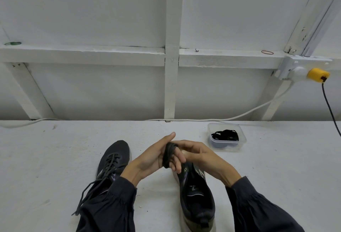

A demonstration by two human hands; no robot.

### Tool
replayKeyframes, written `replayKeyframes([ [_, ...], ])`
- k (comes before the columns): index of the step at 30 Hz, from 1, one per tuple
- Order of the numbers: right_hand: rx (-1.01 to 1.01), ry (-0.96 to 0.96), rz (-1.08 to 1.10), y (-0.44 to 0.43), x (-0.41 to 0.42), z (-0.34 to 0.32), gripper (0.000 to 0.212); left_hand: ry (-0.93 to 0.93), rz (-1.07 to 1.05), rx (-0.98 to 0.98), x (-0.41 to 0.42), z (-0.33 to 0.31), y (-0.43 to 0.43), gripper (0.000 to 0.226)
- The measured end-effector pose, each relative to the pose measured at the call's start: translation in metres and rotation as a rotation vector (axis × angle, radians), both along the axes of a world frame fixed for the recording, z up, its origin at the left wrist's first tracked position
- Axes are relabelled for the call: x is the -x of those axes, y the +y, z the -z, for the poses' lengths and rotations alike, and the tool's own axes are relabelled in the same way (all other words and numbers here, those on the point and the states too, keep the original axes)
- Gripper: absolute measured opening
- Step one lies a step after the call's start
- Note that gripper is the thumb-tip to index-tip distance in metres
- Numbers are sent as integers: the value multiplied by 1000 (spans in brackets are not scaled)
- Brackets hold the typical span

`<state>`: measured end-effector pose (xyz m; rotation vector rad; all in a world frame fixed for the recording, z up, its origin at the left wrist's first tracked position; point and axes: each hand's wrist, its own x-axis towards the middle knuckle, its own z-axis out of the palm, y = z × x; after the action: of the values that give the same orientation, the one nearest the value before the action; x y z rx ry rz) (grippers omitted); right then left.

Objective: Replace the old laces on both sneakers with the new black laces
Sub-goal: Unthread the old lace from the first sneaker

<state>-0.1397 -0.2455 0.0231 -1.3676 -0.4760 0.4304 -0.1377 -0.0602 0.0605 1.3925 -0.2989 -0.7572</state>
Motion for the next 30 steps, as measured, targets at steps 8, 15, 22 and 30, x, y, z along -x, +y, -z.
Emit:
replayKeyframes([
  [8, -98, 36, 80, 14, 3, 6, 24, 33, -45, 9, 0, 4, -7, 60],
  [15, -111, -60, 132, 19, 3, 5, 20, -36, -129, 24, -4, -1, -14, 59],
  [22, -59, -174, 337, 26, 2, 4, 11, -98, -291, 9, -5, 4, -23, 47],
  [30, 12, -280, 514, 35, -5, 1, 23, -140, -536, 106, 0, 7, -38, 51],
])
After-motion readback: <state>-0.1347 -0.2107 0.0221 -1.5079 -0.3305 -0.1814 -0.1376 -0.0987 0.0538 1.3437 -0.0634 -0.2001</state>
